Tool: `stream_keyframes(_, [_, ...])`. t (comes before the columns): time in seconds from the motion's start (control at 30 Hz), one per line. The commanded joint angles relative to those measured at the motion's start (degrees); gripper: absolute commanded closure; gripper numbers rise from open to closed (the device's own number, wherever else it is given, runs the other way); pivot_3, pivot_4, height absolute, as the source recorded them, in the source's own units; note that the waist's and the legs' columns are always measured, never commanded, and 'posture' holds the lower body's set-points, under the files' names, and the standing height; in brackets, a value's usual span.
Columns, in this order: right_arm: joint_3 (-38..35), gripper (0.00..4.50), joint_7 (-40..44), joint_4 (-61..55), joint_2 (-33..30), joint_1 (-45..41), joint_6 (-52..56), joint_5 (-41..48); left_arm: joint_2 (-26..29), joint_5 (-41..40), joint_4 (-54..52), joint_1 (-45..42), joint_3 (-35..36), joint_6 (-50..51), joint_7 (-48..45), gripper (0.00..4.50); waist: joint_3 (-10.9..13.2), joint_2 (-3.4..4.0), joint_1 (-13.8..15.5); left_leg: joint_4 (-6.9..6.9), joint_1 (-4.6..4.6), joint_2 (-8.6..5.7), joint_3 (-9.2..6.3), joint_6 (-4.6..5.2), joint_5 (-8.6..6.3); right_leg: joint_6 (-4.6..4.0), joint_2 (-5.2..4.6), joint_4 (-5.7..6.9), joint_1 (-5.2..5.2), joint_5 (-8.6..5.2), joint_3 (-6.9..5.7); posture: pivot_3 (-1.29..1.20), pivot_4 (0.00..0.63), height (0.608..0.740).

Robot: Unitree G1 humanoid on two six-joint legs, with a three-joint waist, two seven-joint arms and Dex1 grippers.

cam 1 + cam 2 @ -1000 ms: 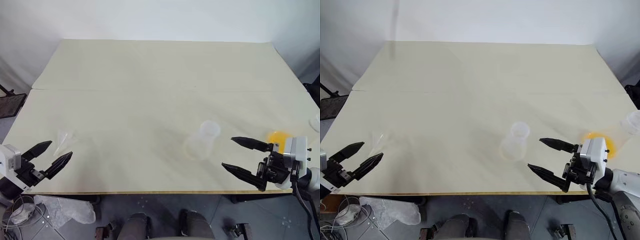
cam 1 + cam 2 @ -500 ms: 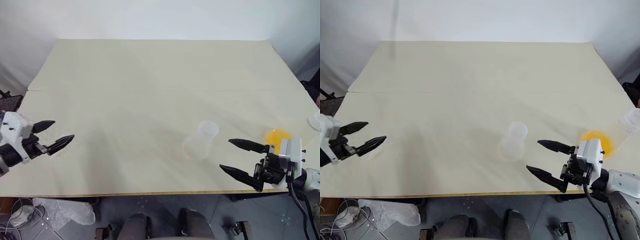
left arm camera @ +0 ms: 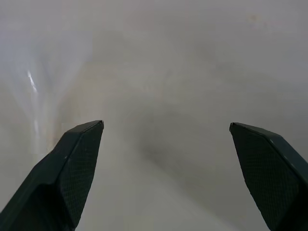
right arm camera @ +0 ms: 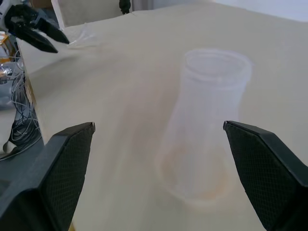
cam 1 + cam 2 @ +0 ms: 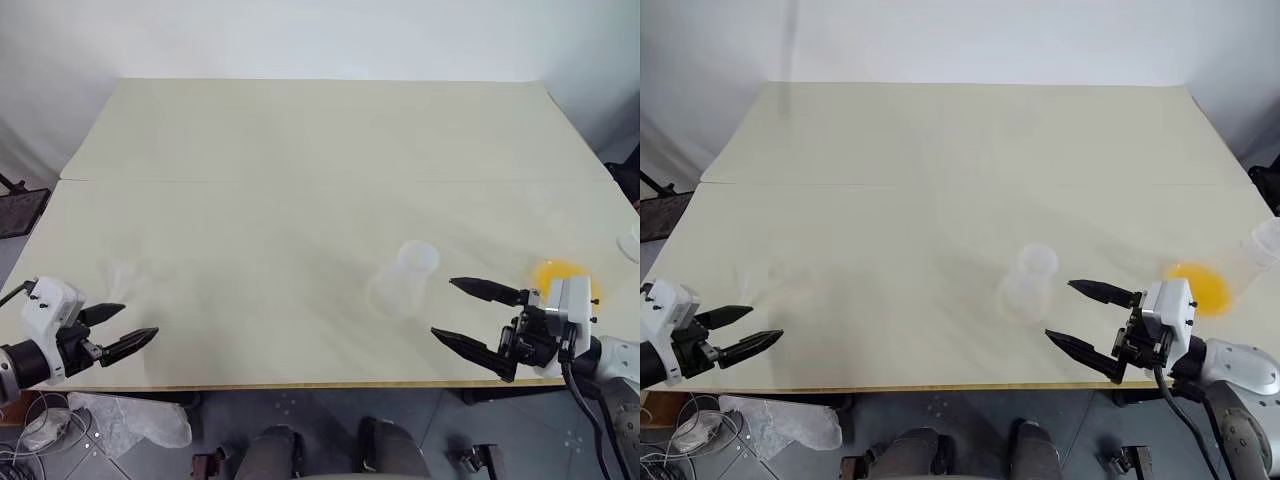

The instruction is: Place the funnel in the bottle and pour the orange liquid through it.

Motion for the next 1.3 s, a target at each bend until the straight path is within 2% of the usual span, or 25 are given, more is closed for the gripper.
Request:
stream_keyframes(0.03, [-0.2,0.0,-0.1,-0.7,-0.4,-0.6,-0.2,0.2,-0.6,0.0,-1.8,1.1,1.8,1.1,1.7,0.04,0.0,0.0,0.0,0.0,0.0,0.0,0.0,0.0,0.0,0.0,-0.01,0.0,-0.01,0.0,0.01,0.0,0.15,0.74])
stream_keyframes(0.2, [-0.3,0.0,0.0,-0.9,-0.7,-0.8,0.3,0.3,-1.4,1.5,0.4,1.2,1.9,-1.5,2.7,0.04,0.0,0.02,-0.1,-0.02,0.0,0.0,0.01,-0.02,-0.01,-0.01,-0.03,-0.01,-0.03,0.0,0.02,0.0,0.15,0.74])
stream_keyframes(0.63, [-0.2,0.0,-1.4,-1.9,-0.7,-1.6,1.6,0.3,-2.2,6.9,10.6,-5.0,-3.9,-10.1,5.1,0.04,0.0,0.04,-0.1,-0.02,-0.01,-0.01,0.02,-0.01,-0.02,-0.02,-0.05,0.02,-0.04,-0.01,-0.01,0.0,0.15,0.74])
stream_keyframes(1.0, [-0.1,0.0,-2.6,-2.6,-0.7,-1.7,2.1,0.2,-0.5,10.9,19.6,-12.0,-5.8,-17.6,6.3,0.04,0.0,0.06,-0.1,-0.03,0.0,-0.02,0.06,-0.01,-0.02,-0.02,-0.03,0.06,-0.07,-0.01,-0.13,0.0,0.15,0.74])
stream_keyframes(1.3, [0.0,0.0,-3.0,-2.5,-0.5,-2.0,2.2,-0.1,0.1,7.5,15.0,-11.2,-4.5,-14.1,3.5,0.04,0.0,0.06,-0.1,-0.03,-0.01,-0.02,0.07,0.0,-0.03,-0.02,-0.04,0.07,-0.08,-0.01,-0.25,0.0,0.15,0.74])
